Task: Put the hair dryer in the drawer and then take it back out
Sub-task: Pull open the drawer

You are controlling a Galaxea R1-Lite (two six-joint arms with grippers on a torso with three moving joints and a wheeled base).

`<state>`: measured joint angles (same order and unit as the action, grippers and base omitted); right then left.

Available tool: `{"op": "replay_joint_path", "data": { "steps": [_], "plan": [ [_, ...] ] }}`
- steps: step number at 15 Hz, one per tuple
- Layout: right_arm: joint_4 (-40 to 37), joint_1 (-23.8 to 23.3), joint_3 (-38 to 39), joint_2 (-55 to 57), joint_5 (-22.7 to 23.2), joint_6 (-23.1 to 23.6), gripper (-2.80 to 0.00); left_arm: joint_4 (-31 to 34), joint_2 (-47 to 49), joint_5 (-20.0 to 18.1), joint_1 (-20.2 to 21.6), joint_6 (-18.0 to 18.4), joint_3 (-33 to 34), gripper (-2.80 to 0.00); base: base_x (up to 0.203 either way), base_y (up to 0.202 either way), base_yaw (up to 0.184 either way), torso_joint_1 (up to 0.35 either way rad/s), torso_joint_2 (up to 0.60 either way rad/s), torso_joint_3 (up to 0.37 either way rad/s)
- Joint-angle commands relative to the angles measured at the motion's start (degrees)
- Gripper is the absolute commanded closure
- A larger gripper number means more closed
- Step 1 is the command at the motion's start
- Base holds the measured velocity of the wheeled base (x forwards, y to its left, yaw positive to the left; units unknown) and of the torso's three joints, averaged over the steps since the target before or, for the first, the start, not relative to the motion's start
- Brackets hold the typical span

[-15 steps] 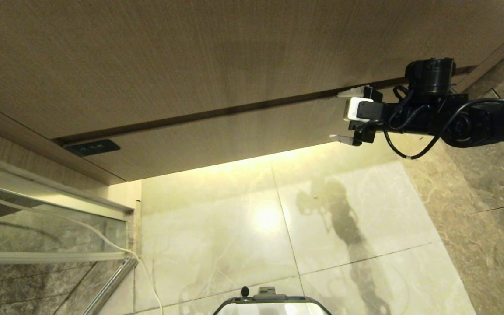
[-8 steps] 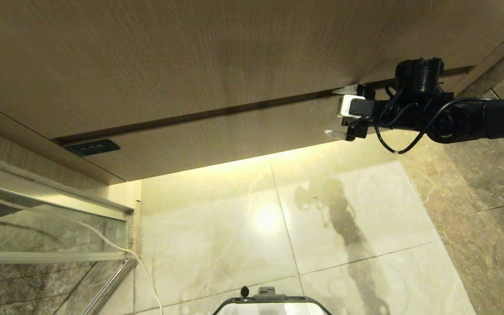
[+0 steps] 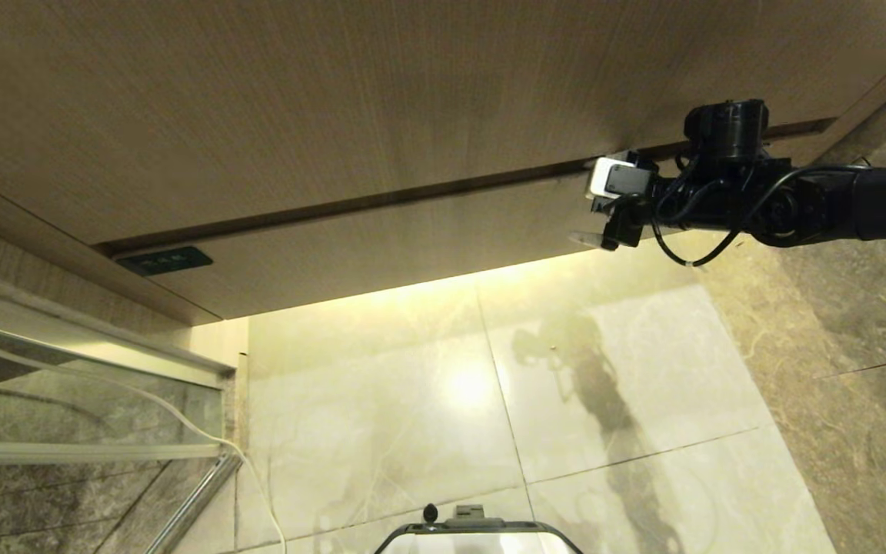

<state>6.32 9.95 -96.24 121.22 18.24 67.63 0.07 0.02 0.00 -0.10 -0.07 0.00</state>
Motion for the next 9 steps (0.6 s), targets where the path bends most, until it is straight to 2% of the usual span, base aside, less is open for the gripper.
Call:
{"op": "replay_joint_path", "data": {
  "steps": [1,2,9],
  "plan": [
    [-1.62,-0.19,0.27,0.07,-1.74,-2.27,-2.80,0.01,-0.02,0.00,0.01,-0.01,0.01,0.00,0.000,0.000,0.000,0.000,0.00,0.000],
    [-1.66,-0.19,0.66,-0.37,-2.08,-3.95,-2.80,0.01,-0.02,0.00,0.01,-0.01,0.00,0.00,0.000,0.000,0.000,0.000,0.00,0.000],
    [-3.59,-0.02,1.59,-1.74,-5.87,-7.91,-2.80,0.01,-0.02,0.00,0.01,-0.01,0.04,0.00,0.000,0.000,0.000,0.000,0.00,0.000]
  ]
}}
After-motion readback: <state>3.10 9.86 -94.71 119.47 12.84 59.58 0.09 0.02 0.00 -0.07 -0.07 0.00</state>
